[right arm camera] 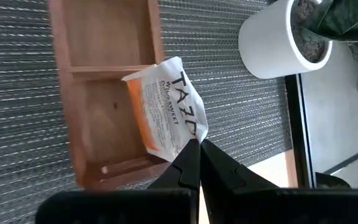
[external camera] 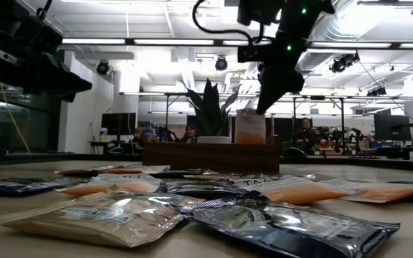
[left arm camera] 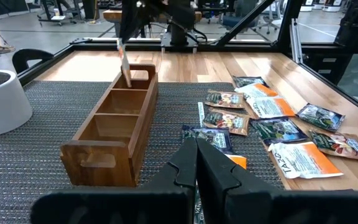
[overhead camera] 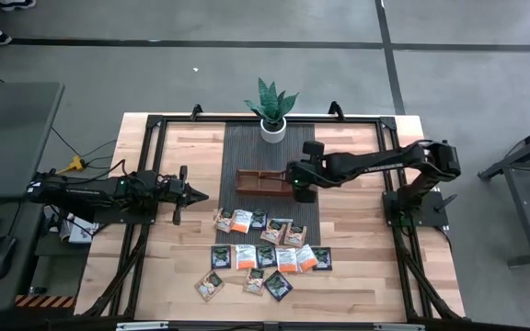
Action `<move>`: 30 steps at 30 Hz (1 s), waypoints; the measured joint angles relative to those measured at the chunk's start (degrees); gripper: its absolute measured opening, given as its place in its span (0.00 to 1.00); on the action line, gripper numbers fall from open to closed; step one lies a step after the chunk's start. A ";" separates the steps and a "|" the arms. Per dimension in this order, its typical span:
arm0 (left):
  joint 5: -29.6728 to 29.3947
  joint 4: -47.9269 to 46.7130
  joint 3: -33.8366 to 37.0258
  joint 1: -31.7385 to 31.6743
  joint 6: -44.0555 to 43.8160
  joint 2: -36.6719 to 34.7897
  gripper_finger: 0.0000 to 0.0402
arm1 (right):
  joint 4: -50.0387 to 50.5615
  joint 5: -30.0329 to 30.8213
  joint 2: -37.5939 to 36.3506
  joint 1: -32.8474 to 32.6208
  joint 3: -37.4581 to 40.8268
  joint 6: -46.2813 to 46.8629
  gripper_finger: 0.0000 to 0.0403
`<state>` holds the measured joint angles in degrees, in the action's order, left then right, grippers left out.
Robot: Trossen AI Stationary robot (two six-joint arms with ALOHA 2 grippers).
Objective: Pick & Place Tea
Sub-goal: Put the white tea bag into the right section of the wooden organizer, then put the brown tea bag into the middle section of the wooden organizer
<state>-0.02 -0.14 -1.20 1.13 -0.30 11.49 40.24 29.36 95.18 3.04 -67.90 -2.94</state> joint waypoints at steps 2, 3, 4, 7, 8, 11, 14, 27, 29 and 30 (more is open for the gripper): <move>-0.01 0.00 0.00 0.00 0.00 0.02 0.00 | -0.54 0.48 0.81 0.34 0.00 -0.14 0.00; -0.01 0.00 0.00 0.00 0.00 0.00 0.00 | -0.74 0.41 1.32 0.50 0.00 -0.13 0.00; 0.01 0.00 0.00 0.02 0.00 0.00 0.00 | -0.76 0.24 1.67 0.63 0.00 -0.09 0.00; -0.01 0.00 -0.02 0.00 0.00 0.00 0.00 | -0.55 -0.50 2.66 0.75 0.00 1.16 0.00; -0.01 0.00 -0.01 0.00 0.00 0.02 0.00 | -0.45 -0.83 3.05 0.76 0.00 1.37 0.00; -0.01 0.00 -0.02 0.00 0.00 0.02 0.00 | -0.66 -0.94 3.51 0.75 0.02 1.43 0.00; 0.00 0.00 -0.01 0.02 0.00 0.02 0.00 | -0.59 -0.76 3.51 0.75 0.02 1.98 0.00; -0.01 0.00 0.00 0.02 0.00 0.00 0.00 | 1.54 -1.63 3.51 0.75 0.02 3.11 0.17; -0.01 0.00 0.00 0.02 0.00 0.00 0.00 | 1.51 -1.64 3.51 0.75 0.02 3.11 0.23; 0.00 0.00 0.00 0.02 0.00 0.01 0.00 | 1.50 -1.46 3.51 0.75 0.02 3.11 0.26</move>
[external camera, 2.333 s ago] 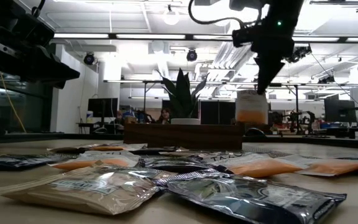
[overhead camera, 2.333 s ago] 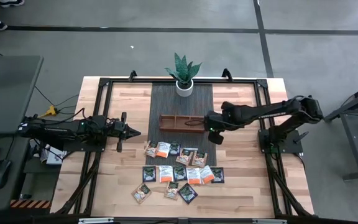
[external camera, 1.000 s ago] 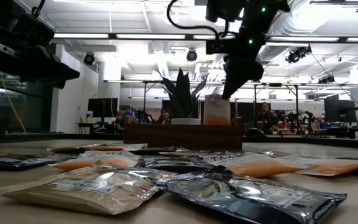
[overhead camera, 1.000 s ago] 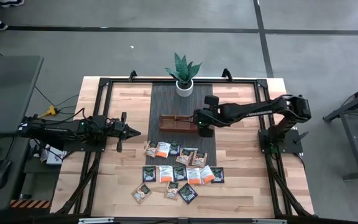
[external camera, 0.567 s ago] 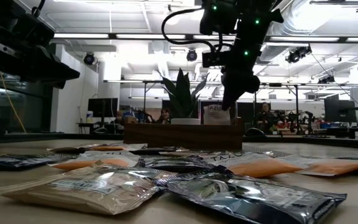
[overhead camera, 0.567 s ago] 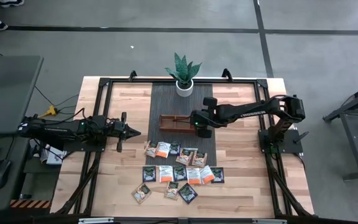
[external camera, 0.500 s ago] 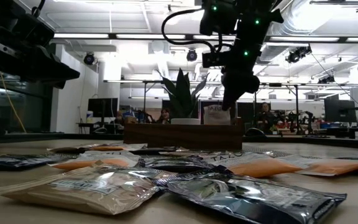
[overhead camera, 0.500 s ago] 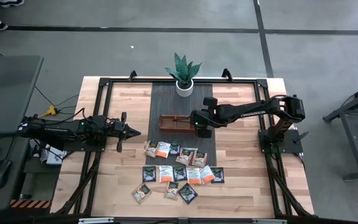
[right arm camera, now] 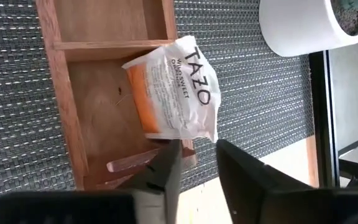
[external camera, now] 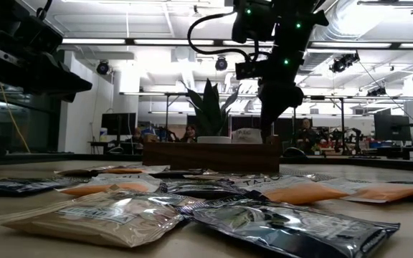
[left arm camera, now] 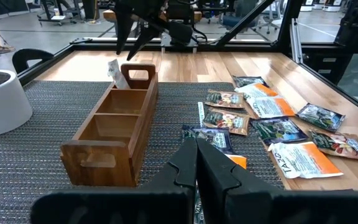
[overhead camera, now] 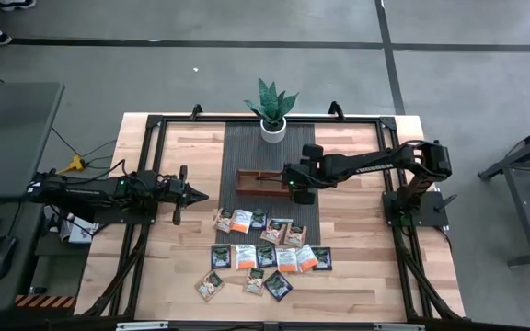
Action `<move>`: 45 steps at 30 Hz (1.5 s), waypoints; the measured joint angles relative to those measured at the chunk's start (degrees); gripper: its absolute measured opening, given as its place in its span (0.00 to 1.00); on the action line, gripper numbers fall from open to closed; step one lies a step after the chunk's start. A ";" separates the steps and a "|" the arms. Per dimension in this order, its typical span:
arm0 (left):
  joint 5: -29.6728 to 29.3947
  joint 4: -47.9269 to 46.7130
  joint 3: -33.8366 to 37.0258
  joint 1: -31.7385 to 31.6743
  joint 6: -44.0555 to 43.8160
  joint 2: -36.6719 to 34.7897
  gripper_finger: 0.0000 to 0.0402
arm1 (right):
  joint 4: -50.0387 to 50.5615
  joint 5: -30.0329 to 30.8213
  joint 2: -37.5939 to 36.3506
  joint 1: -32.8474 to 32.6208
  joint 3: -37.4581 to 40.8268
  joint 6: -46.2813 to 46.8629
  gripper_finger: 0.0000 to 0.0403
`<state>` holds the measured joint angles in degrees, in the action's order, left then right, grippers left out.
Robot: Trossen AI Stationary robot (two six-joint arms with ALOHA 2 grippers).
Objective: Pick & Place Tea
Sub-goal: Put the brown tea bag into the middle section of the wooden organizer
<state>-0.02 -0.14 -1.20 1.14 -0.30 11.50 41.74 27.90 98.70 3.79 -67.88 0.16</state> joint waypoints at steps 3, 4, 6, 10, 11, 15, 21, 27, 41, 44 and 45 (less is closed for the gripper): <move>-0.01 0.00 0.01 -0.01 0.00 0.01 0.00 | -0.04 0.99 0.00 -0.04 0.00 0.02 0.33; -0.02 0.00 -0.01 -0.02 0.00 0.01 0.00 | -0.05 1.01 -0.11 -0.04 0.00 0.02 0.35; 0.00 0.00 -0.01 0.01 0.00 -0.01 0.00 | -0.44 1.09 -0.35 -0.07 -0.01 0.02 0.39; -0.02 0.00 -0.02 0.01 0.00 -0.01 0.00 | 1.20 -0.20 -0.42 -0.77 -2.66 1.87 0.44; -0.01 0.00 0.00 0.00 0.00 0.00 0.00 | 2.05 -1.14 -0.43 -1.10 -3.57 2.69 0.45; -0.01 0.00 -0.01 -0.02 0.00 0.01 0.00 | 4.91 -8.72 -0.48 -2.89 -6.04 7.87 0.46; -0.01 0.00 -0.01 -0.02 0.00 0.01 0.00 | -0.17 -31.46 -0.01 -4.64 -3.63 13.69 0.46; 0.01 -0.02 0.01 -0.01 0.00 -0.01 0.00 | -7.74 -34.93 4.37 -5.33 -2.44 13.92 0.46; 0.00 0.00 -0.01 0.00 0.00 -0.01 0.00 | -11.85 -28.13 12.81 -7.67 -5.60 14.80 0.46; -0.01 0.00 0.01 0.01 0.00 0.01 0.00 | -12.33 -26.57 13.07 -8.97 -6.19 15.82 0.46; -0.01 0.00 0.01 -0.01 0.00 0.01 0.00 | -12.39 -26.37 13.07 -9.39 -6.19 16.33 0.46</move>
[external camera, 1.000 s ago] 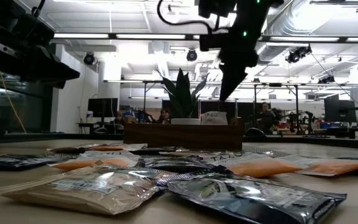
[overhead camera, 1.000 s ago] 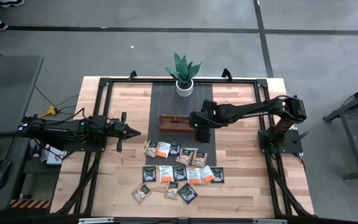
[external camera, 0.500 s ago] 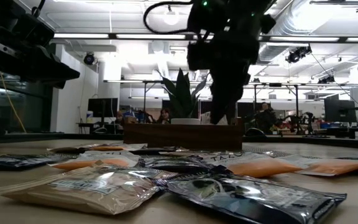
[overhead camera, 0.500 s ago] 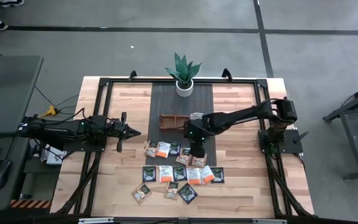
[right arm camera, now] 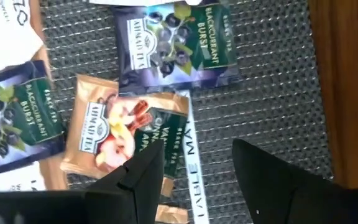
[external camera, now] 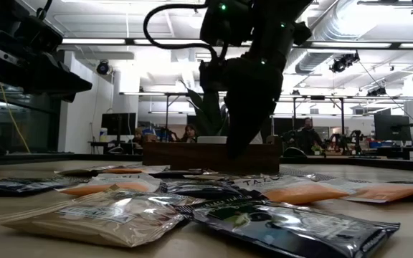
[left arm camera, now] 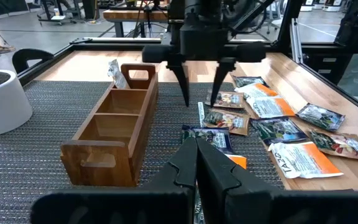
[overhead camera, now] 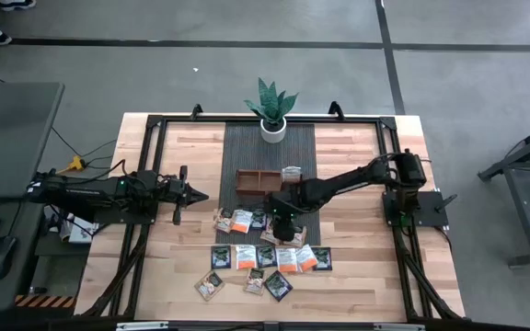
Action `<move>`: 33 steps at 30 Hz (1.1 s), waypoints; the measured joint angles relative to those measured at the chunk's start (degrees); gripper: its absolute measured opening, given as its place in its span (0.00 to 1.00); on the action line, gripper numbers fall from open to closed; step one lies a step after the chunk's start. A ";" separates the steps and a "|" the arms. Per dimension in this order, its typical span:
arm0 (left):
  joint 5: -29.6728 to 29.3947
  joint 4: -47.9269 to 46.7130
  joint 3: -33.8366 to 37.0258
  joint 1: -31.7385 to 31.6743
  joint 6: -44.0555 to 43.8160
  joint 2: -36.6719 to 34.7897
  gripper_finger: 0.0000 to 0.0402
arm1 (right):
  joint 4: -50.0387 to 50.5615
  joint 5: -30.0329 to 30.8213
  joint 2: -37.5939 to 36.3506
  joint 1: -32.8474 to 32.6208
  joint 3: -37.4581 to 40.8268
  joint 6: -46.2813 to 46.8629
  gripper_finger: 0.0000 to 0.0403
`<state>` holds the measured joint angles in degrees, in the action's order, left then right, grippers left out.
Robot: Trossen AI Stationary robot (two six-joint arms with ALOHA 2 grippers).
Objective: Pick & Place Tea
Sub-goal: Put the brown tea bag into the middle section of the wooden organizer
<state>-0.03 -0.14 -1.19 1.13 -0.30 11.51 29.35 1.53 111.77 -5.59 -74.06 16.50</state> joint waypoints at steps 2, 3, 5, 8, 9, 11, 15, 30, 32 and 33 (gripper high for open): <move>-0.01 0.00 0.00 -0.01 0.00 0.00 0.00 | 0.13 1.00 0.04 -0.83 0.00 0.60 0.46; 0.01 0.00 0.00 0.00 0.00 -0.01 0.00 | 0.06 1.71 0.04 -1.22 0.00 1.19 0.46; -0.01 0.00 0.00 -0.01 0.00 0.00 0.00 | -0.08 2.60 0.04 -1.81 0.00 1.72 0.46; 0.00 0.00 -0.02 0.00 0.00 -0.02 0.00 | -0.10 3.54 0.60 -2.46 -0.09 2.91 0.46; -0.01 0.00 0.00 0.00 0.00 0.00 0.00 | 0.17 3.89 0.95 -2.63 -0.43 3.00 0.46; -0.01 0.00 -0.01 0.00 0.00 -0.02 0.00 | 0.40 4.21 2.31 -2.98 -1.43 3.03 0.46; -0.01 -0.02 -0.02 0.01 0.00 -0.02 0.00 | 1.93 5.32 4.84 -3.31 -4.84 2.99 0.46; -0.08 0.00 -0.02 -0.01 0.00 -0.01 0.00 | 9.73 8.09 11.32 -3.62 -13.44 5.39 0.46; -0.10 0.00 -0.01 -0.01 0.00 -0.01 0.00 | 9.58 7.76 11.72 -3.60 -13.44 6.05 0.46; -0.10 0.00 0.00 -0.01 0.00 0.00 0.00 | 9.59 7.57 11.74 -3.60 -13.44 6.05 0.46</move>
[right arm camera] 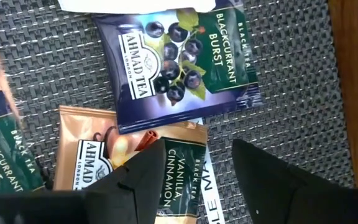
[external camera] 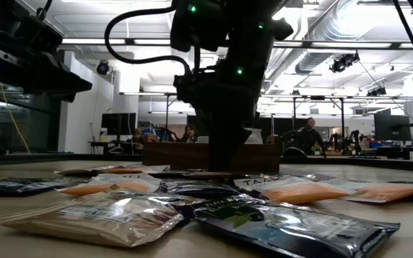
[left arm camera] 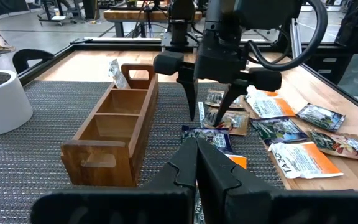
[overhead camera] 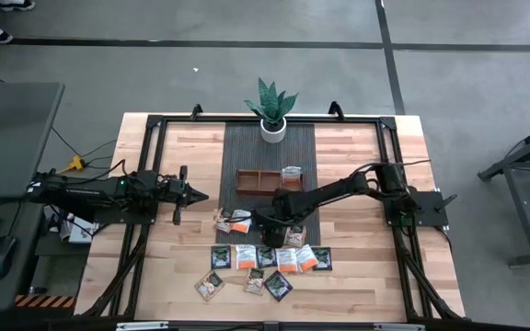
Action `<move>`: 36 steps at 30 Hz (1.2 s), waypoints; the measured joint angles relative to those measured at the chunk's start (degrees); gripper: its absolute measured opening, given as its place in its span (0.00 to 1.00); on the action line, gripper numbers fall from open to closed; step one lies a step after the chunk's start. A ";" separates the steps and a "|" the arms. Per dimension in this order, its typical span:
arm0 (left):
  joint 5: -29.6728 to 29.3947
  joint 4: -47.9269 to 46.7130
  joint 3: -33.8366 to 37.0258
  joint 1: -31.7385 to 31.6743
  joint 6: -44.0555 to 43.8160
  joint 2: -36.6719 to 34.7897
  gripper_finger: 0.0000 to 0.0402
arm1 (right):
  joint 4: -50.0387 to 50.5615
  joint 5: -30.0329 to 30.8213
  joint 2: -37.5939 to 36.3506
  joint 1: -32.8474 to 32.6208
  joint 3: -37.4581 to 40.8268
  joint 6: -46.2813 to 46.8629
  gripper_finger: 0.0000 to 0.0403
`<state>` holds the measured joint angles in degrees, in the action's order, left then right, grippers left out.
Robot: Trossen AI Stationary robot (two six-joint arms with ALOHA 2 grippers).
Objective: Pick & Place Tea
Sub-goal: Put the brown tea bag into the middle section of the wooden organizer
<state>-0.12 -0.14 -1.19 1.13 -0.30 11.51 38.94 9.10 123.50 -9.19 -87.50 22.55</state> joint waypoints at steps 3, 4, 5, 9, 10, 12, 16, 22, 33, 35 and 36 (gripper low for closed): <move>-0.02 0.00 -0.02 0.01 0.00 -0.01 0.00 | 0.00 -0.04 0.55 0.02 -0.06 1.05 0.46; -0.02 0.00 -0.01 0.02 0.00 0.00 0.00 | -0.02 -0.22 0.77 0.02 -0.07 1.45 0.46; -0.02 0.00 0.00 0.01 0.00 -0.01 0.00 | -0.05 -0.82 1.22 0.02 -0.07 1.91 0.46; -0.03 0.00 -0.02 0.02 0.00 -0.02 0.00 | -0.17 -3.62 2.52 0.30 -0.11 3.16 0.43; -0.04 0.00 -0.01 0.01 0.00 -0.02 0.00 | -0.24 -3.72 2.61 0.30 -0.11 3.17 0.42; -0.04 0.00 -0.02 0.02 0.00 -0.02 0.00 | -0.26 -4.02 2.62 0.52 -0.11 3.45 0.39; -0.07 0.00 0.00 0.00 0.00 0.00 0.00 | -0.07 -4.70 2.62 0.72 -0.09 4.36 0.33; -0.09 0.00 0.00 0.00 0.00 0.00 0.00 | 0.28 -4.79 2.62 0.94 -0.04 4.48 0.21; -0.11 0.00 0.00 0.00 0.00 0.00 0.00 | 0.55 -4.46 2.62 1.00 0.01 4.50 0.02; -0.11 0.00 -0.02 0.01 0.00 -0.01 0.00 | 0.57 -4.30 2.51 1.00 0.02 4.49 0.01; -0.11 0.00 -0.02 0.01 0.00 0.00 0.00 | 0.59 -4.24 2.33 1.00 0.07 4.48 0.01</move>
<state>-0.23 -0.14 -1.21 1.14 -0.30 11.50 39.53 4.86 125.83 -8.19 -87.43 27.03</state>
